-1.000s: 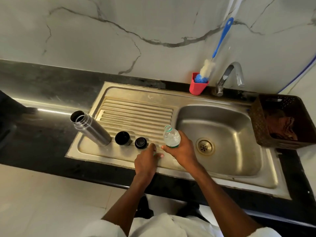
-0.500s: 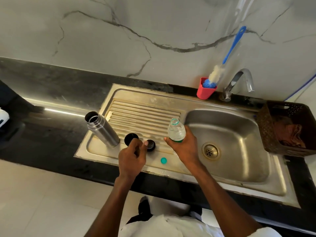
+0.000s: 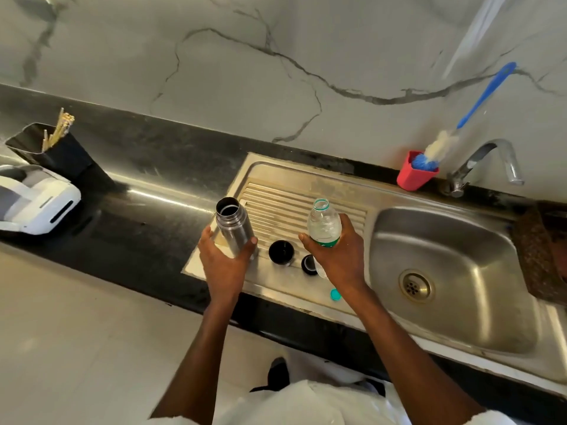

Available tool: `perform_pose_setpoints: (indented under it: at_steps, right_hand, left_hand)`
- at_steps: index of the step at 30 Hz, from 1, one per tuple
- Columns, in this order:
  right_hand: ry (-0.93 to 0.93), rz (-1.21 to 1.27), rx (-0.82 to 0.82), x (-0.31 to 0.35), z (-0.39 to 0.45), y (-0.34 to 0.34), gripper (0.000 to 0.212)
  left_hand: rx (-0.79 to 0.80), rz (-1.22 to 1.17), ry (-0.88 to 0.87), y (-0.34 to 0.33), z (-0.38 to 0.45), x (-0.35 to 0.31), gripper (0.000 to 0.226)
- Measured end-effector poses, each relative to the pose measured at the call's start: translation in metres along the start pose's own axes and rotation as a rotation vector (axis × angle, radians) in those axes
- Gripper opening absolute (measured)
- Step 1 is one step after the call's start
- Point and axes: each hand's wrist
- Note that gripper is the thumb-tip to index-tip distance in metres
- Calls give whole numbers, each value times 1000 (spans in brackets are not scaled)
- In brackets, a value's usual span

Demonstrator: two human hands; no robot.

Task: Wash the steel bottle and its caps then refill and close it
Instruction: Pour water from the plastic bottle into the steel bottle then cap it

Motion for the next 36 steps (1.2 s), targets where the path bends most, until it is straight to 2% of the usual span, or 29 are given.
perform_pose_setpoints:
  at_steps: [4, 9, 13, 18, 22, 25, 29, 36]
  right_hand:
    - [-25, 0, -31, 6, 0, 0, 55]
    - [-63, 46, -77, 8, 3, 13, 55]
    - [-86, 101, -151, 7, 9, 33, 56]
    - [-140, 146, -245, -7, 15, 66, 60]
    - [-181, 152, -328, -15, 20, 100, 54]
    - [-155, 58, -389, -22, 24, 129, 54]
    - [-115, -86, -388, -29, 38, 172, 57]
    - [18, -493, -211, -27, 86, 233, 60]
  left_hand:
    - [86, -60, 1, -17, 22, -9, 92]
    - [-55, -54, -11, -26, 29, -31, 68]
    - [-94, -97, -123, -34, 28, -69, 63]
    - [45, -89, -265, -70, 10, -123, 63]
    - [264, 45, -347, -110, -10, -148, 63]
    - [399, 189, -396, -143, -29, -158, 64]
    - [477, 260, -423, -181, -55, -170, 57]
    - [506, 296, -518, -222, -68, -195, 55]
Point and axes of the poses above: each hand's wrist, its own z-axis towards the middle knuckle, its own y-axis out of the back of the hand, x = y × z, and after that the axes turned 3 degrees about -x, right-handed
